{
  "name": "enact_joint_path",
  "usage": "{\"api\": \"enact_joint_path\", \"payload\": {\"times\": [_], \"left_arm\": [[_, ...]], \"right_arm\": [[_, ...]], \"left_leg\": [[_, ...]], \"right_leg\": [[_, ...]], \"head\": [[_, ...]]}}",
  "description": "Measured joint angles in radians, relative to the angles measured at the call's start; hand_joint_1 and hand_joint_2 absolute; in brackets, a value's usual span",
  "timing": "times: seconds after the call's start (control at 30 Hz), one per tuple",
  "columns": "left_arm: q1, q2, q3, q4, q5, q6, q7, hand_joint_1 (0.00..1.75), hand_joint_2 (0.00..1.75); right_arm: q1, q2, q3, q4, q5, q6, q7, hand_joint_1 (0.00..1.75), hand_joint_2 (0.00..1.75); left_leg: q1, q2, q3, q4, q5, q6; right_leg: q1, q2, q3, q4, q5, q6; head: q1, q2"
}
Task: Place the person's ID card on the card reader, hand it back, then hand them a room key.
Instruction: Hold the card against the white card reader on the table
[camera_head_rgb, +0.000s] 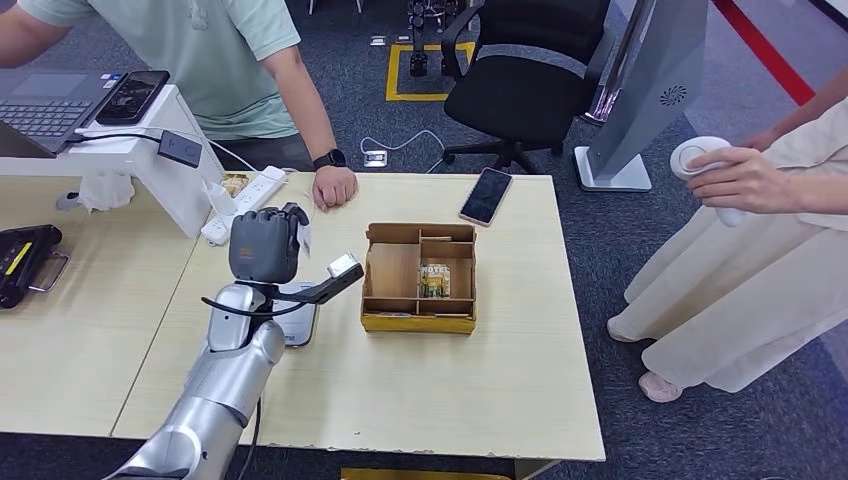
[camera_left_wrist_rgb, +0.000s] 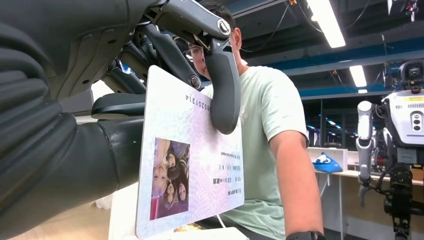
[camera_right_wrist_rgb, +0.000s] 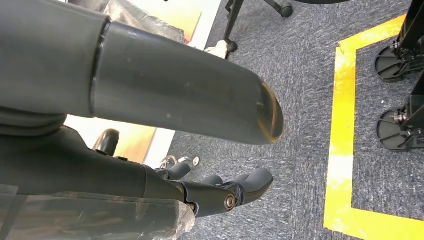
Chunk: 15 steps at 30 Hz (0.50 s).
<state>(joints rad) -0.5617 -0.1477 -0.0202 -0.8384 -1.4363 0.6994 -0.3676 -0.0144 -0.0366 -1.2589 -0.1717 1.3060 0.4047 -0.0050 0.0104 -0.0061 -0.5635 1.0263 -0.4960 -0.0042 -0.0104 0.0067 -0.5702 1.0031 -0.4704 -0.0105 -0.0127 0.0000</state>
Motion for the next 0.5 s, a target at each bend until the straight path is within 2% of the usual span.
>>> {"api": "enact_joint_path", "payload": {"times": [0.5], "left_arm": [[0.0, 0.0, 0.019, -0.01, -0.006, 0.0, -0.008, 1.75, 1.75]], "right_arm": [[0.0, 0.0, 0.0, 0.0, 0.0, 0.0, 0.0, 0.0, 0.0]], "left_leg": [[0.0, 0.0, 0.0, 0.0, 0.0, 0.0]], "right_leg": [[0.0, 0.0, 0.0, 0.0, 0.0, 0.0]], "head": [[0.0, 0.0]]}}
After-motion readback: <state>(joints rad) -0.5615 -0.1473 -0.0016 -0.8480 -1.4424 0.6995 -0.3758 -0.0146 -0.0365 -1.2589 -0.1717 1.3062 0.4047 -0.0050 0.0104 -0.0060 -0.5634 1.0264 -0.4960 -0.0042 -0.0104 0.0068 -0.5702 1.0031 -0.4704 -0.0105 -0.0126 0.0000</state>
